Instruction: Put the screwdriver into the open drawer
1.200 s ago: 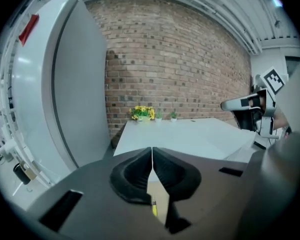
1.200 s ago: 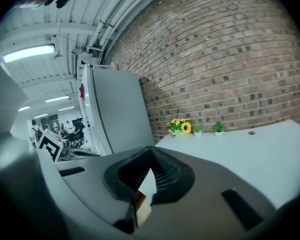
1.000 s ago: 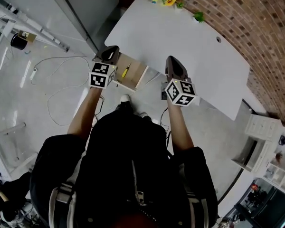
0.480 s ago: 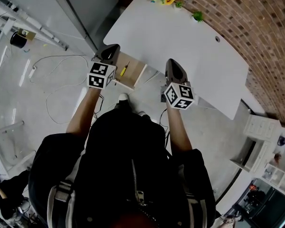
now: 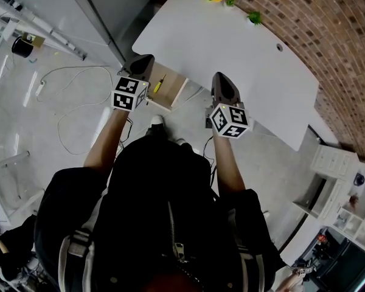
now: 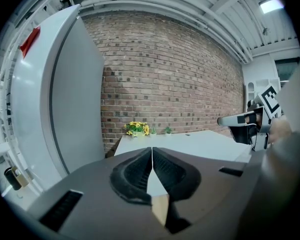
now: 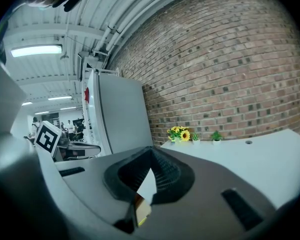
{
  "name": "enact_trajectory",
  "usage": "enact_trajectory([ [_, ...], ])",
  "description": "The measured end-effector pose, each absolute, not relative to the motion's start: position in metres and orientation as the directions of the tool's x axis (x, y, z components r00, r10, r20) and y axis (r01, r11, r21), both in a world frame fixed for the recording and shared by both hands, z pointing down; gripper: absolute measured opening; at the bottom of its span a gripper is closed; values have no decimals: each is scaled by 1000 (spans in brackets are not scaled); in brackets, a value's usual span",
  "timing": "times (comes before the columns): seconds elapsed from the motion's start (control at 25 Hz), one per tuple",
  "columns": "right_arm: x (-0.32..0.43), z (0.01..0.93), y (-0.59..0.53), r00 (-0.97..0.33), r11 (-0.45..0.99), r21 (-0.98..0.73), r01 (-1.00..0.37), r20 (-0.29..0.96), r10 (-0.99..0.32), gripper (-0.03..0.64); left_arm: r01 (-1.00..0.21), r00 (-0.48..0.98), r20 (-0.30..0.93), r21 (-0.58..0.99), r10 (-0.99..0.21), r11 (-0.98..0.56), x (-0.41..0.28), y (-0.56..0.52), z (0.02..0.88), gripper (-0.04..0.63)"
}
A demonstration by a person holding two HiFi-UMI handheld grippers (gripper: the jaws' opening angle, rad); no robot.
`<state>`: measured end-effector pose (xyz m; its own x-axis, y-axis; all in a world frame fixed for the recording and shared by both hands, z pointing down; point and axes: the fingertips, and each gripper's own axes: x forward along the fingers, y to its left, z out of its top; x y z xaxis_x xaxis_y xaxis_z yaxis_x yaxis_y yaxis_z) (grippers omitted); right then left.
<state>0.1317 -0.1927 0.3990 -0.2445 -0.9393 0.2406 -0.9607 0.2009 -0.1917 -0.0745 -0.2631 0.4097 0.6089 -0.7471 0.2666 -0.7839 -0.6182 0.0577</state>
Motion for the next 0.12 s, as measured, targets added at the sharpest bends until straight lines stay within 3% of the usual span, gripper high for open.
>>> enact_trajectory([
  [0.12, 127, 400, -193, -250, 206, -193, -959, 240, -938, 6, -787, 605, 270, 59, -749, -614, -79, -263, 412, 28],
])
